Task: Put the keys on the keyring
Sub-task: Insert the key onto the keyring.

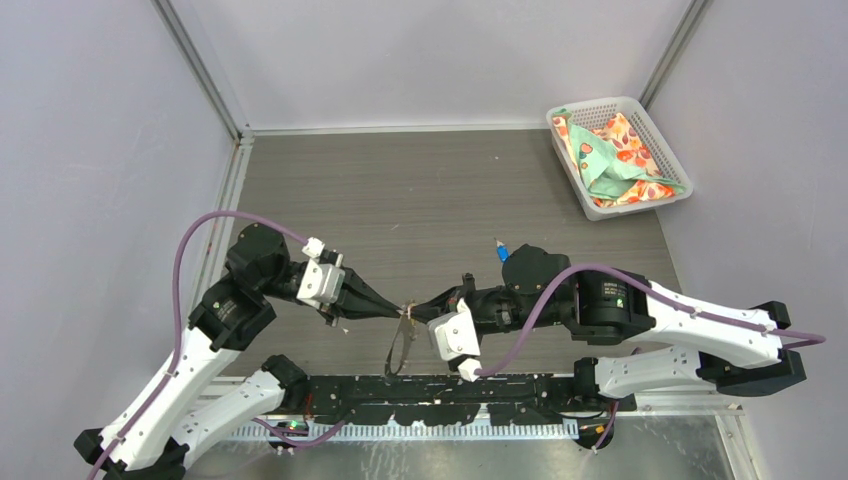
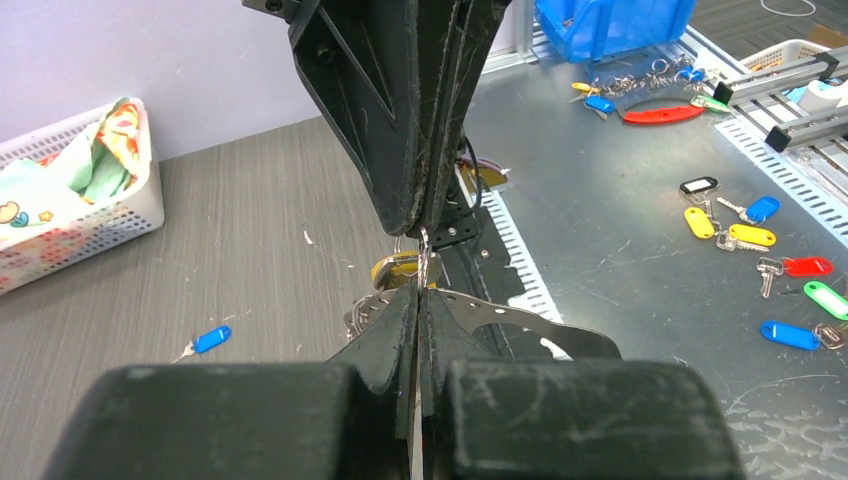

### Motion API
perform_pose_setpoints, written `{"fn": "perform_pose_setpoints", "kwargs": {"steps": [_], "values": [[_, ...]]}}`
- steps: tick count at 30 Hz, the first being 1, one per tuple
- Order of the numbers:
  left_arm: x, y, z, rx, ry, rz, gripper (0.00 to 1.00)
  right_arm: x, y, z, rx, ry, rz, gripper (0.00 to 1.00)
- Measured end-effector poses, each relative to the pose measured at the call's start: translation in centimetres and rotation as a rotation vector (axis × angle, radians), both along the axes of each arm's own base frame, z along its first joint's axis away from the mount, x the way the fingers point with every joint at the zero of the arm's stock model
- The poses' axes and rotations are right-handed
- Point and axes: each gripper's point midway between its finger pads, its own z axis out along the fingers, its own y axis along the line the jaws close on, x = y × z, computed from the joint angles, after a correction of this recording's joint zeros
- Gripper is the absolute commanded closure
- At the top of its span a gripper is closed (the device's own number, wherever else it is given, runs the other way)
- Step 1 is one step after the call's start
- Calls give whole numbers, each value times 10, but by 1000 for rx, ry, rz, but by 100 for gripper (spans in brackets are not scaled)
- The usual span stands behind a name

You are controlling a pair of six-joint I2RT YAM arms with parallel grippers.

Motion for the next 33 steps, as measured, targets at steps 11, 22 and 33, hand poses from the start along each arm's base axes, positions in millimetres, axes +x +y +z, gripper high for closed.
{"fn": "perform_pose_setpoints", "kwargs": {"steps": [11,22,33], "values": [[-2,0,-7,21,14,-23,100,1,6,4,-4,-11,7,99],[-6,1,-8,21,9,-46,100,3,10,3,-20,-13,0,99],[-8,2,-9,24,11,-58,100,11,16,2,-33,-15,-33,99]]}}
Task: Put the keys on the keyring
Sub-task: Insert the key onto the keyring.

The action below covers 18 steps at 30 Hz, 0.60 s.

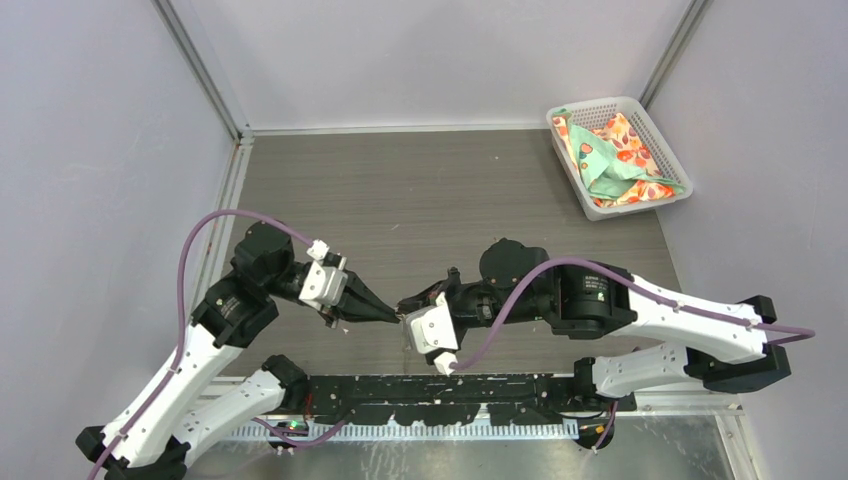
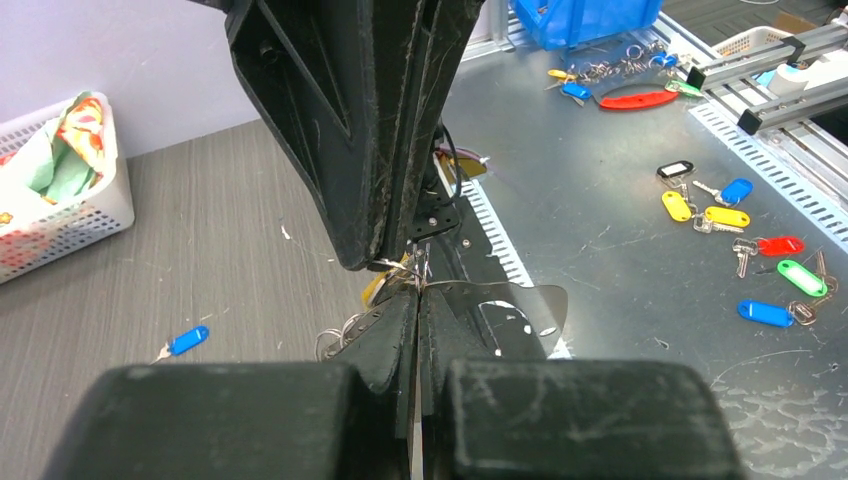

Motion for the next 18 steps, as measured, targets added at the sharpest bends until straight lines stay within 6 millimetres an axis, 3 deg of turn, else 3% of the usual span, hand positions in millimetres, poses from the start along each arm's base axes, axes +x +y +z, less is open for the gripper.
{"fn": "perform_pose_setpoints", "kwargs": {"steps": [18], "values": [[-2,2,3,-13,-18,10,100,5,7,0,20,46,-18,98]]}}
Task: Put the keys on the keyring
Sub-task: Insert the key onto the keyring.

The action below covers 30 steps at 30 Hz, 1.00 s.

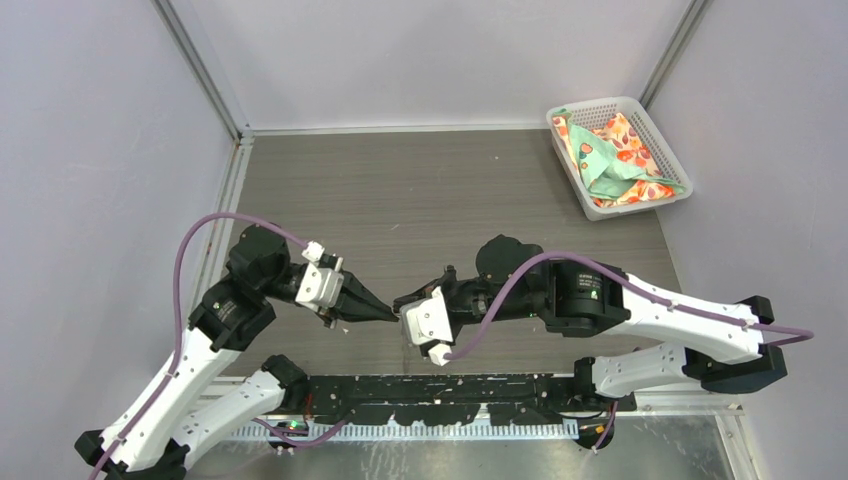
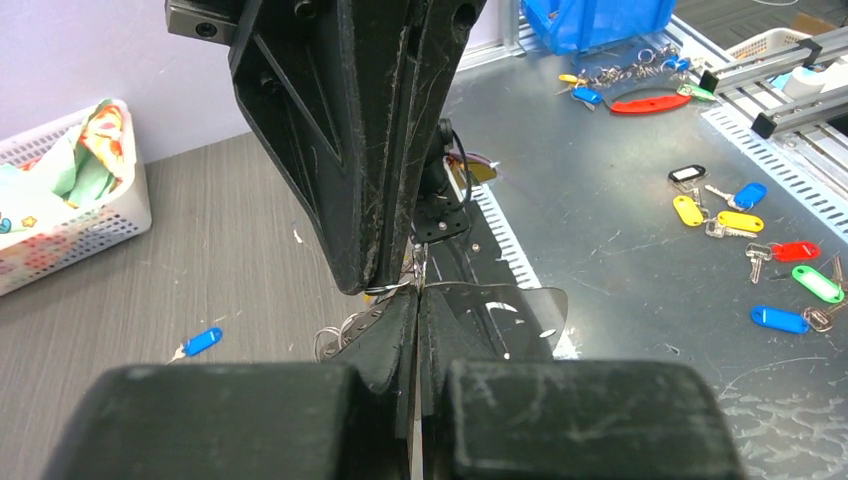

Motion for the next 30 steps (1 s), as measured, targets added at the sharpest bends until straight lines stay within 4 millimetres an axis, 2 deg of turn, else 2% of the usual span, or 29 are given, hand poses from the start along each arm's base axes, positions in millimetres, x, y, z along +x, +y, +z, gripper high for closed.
{"fn": "perform_pose_setpoints", "kwargs": {"steps": [4,10,22,30], "values": [[3,-1,2,-13,23,26,100,2,2,-1,0,14,-12,81],[8,-5,10,-24,103,60,100,11,2,11,41,54,-62,67],[18,-10,47,-165,125,127,100,26,0,49,89,145,-95,58],[14,-6,67,-255,111,143,100,27,5,66,57,220,-17,60]]}}
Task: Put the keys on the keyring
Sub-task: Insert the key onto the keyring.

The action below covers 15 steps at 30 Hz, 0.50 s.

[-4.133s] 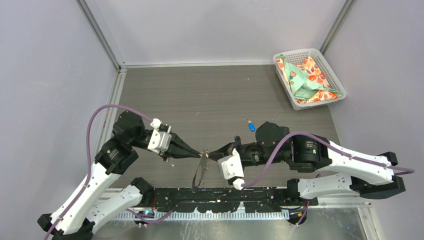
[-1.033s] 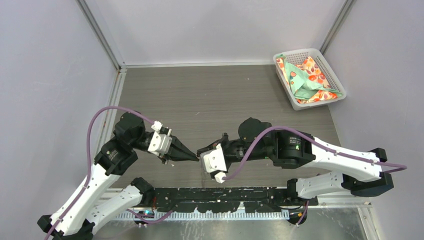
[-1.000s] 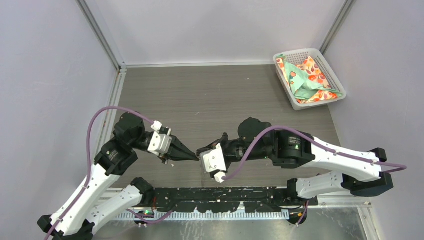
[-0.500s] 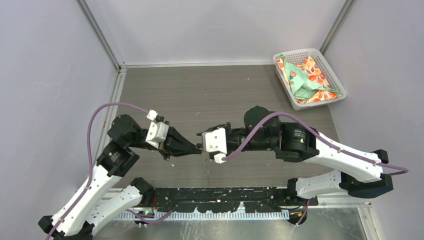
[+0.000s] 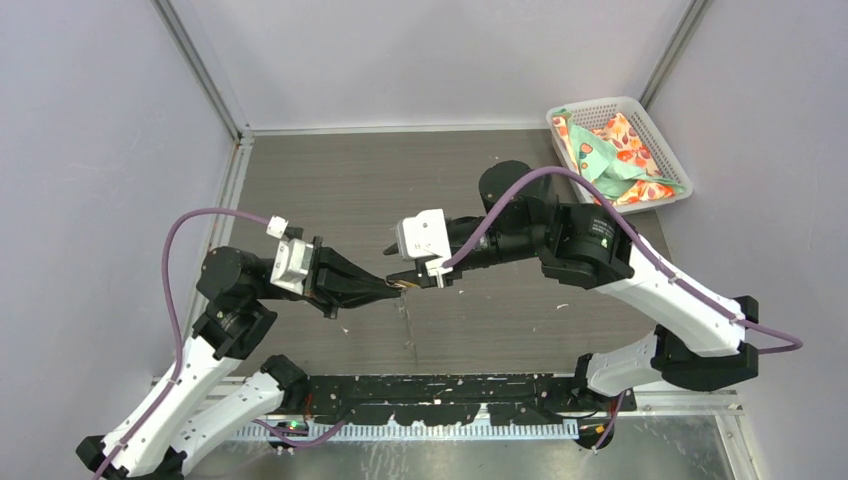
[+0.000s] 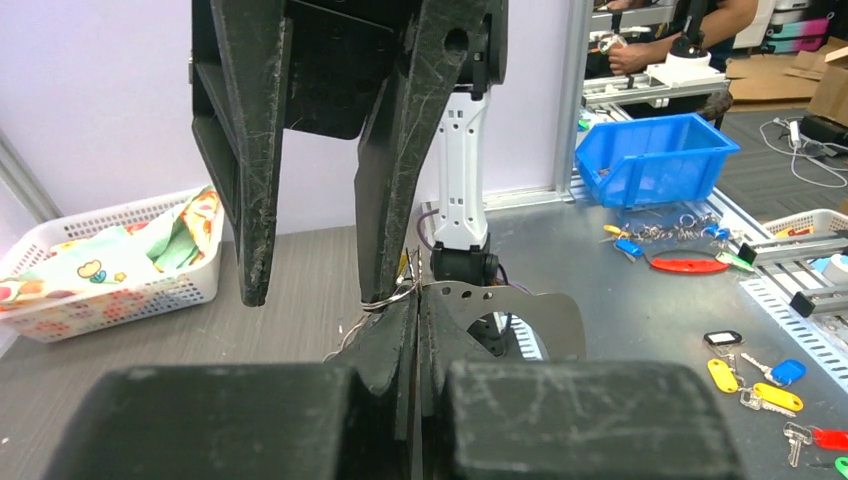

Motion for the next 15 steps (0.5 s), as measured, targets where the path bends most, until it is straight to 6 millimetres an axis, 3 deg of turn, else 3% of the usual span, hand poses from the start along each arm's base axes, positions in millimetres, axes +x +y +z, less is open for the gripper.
{"fn": "perform_pose_setpoints", "kwargs": {"steps": [15], "values": [[-7,4,1,-36,7,3,100,-6,12,1,-89,75,165,51]]}}
